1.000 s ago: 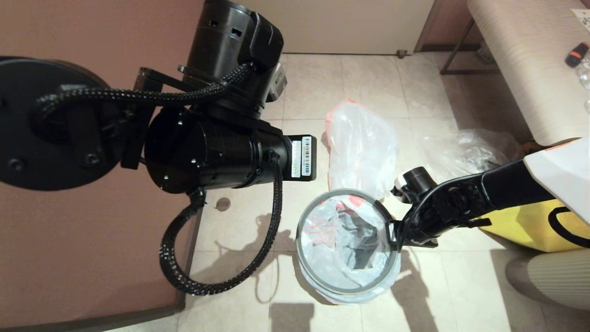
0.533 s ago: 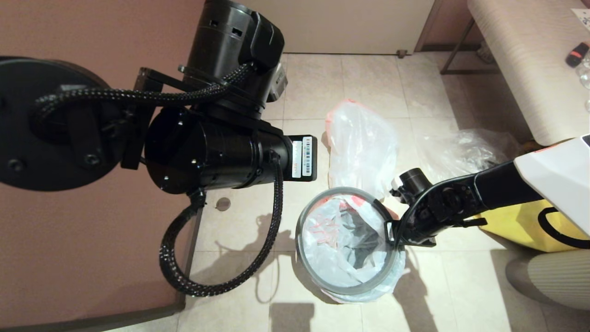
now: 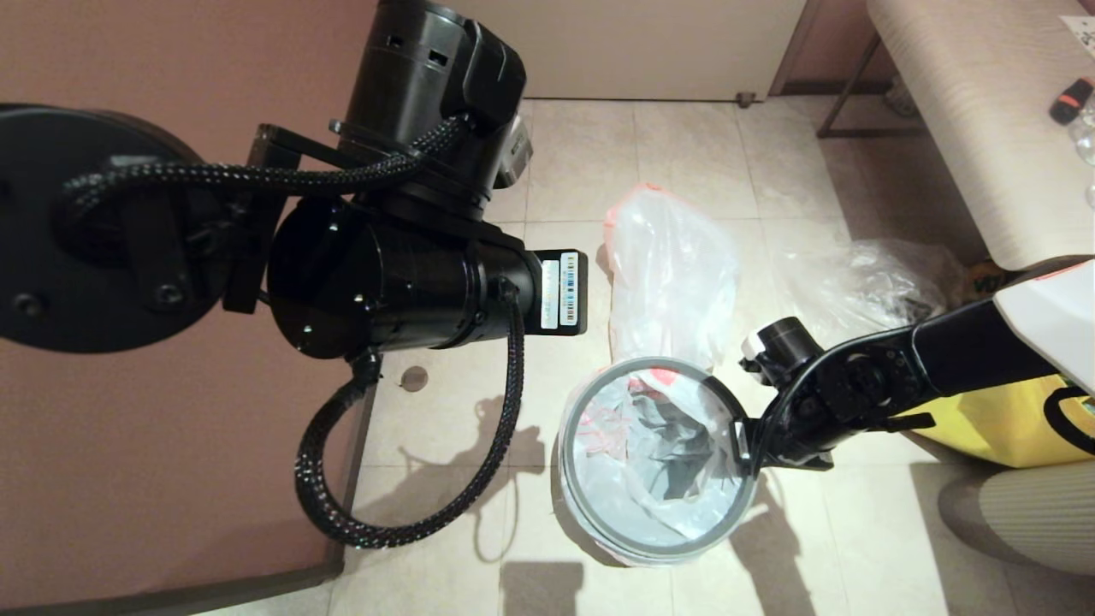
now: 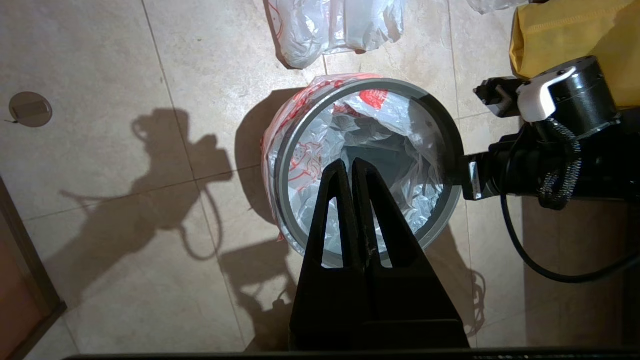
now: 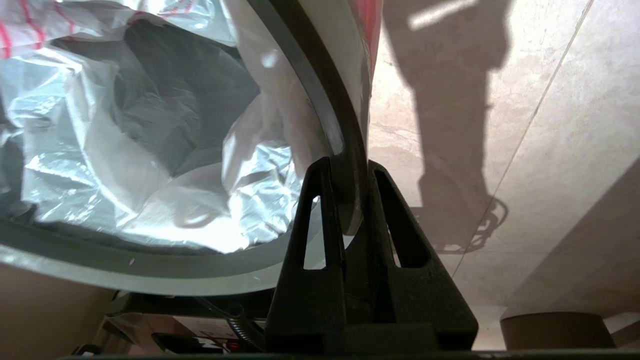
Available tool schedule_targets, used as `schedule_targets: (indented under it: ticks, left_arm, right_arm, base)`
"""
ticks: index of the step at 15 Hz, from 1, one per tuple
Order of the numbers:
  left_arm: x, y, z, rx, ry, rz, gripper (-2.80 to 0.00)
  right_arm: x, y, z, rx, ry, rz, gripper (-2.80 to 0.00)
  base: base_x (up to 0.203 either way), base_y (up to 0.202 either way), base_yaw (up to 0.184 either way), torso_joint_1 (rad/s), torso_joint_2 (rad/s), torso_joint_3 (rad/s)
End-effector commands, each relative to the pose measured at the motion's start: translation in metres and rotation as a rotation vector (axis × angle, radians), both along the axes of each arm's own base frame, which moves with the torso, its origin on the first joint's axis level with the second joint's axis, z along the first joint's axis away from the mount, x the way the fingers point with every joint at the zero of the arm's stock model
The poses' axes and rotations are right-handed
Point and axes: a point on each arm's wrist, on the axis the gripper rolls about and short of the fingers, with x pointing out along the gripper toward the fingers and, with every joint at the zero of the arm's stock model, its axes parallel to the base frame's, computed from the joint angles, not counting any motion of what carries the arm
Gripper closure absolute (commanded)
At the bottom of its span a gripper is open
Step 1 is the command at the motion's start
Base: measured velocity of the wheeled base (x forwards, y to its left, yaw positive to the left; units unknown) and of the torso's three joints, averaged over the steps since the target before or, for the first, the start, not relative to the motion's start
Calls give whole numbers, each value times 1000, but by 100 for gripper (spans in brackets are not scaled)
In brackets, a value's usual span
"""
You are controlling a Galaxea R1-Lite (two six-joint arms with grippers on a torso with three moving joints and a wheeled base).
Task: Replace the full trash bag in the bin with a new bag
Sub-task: Place the trash can ring on the trash can
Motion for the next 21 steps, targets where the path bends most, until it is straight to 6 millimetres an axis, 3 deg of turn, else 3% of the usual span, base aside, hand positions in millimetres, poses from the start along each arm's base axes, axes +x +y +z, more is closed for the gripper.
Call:
schedule_targets:
  ticks: [1, 10, 20, 21]
  left_arm:
    - [0, 1, 1, -2, -1, 5, 0]
    - [1, 1, 0, -2, -1, 8, 0]
    - [4, -6, -6, 5, 21, -17, 0]
    - [12, -5, -13, -4, 59, -38, 0]
  right_arm:
    - [1, 2, -11, -10, 27, 2, 0]
    - [21, 12, -29, -36, -30, -15, 0]
    - [22, 15, -28, -68, -58, -30, 0]
    - [25, 12, -29, -61, -58, -37, 0]
  base:
    - [0, 0, 0, 0, 0, 0]
    - [0, 0, 0, 0, 0, 0]
    - [0, 0, 0, 0, 0, 0]
    - [0, 0, 0, 0, 0, 0]
